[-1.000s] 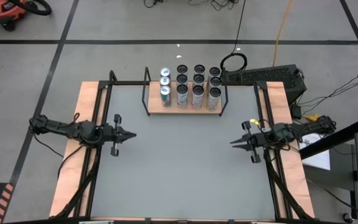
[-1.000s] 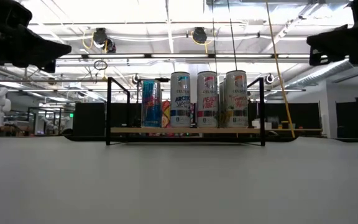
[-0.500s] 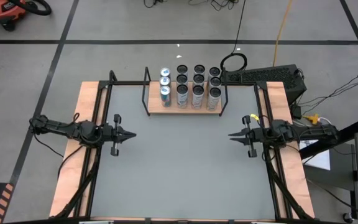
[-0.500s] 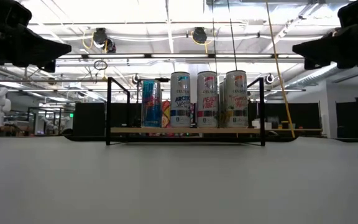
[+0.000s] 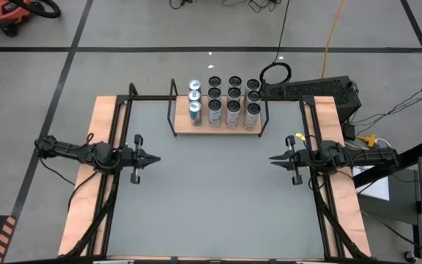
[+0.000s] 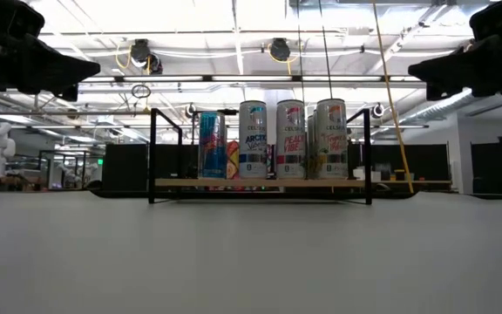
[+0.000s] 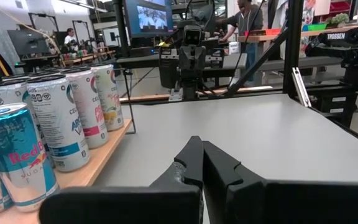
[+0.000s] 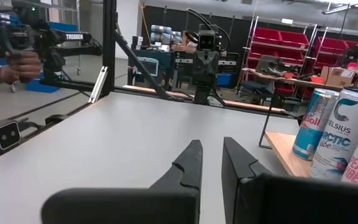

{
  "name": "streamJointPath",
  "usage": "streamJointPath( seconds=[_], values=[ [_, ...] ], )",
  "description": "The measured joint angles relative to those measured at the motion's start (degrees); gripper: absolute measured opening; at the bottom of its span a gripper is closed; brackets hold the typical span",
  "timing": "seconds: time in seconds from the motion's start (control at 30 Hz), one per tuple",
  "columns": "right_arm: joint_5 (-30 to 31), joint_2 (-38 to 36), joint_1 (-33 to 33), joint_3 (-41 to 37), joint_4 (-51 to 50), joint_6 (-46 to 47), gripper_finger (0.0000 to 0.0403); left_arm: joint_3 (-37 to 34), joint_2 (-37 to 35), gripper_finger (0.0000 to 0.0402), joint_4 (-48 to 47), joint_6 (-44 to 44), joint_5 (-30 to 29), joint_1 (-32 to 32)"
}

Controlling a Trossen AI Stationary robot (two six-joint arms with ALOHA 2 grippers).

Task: Place canned beverage on shelf
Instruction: Return to Home Position

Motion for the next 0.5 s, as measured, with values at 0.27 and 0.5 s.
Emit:
streamJointPath(
  seconds=[0.27, 0.5],
  values=[
    [0.1, 0.0, 0.0, 0.0, 0.0, -0.6, 0.0000, 0.0, 0.0, 0.0001, 0.0, 1.4, -0.7, 0.6],
    [0.1, 0.0, 0.0, 0.0, 0.0, -0.6, 0.0000, 0.0, 0.0, 0.0001, -0.3, 1.2, 1.5, 4.5]
  ],
)
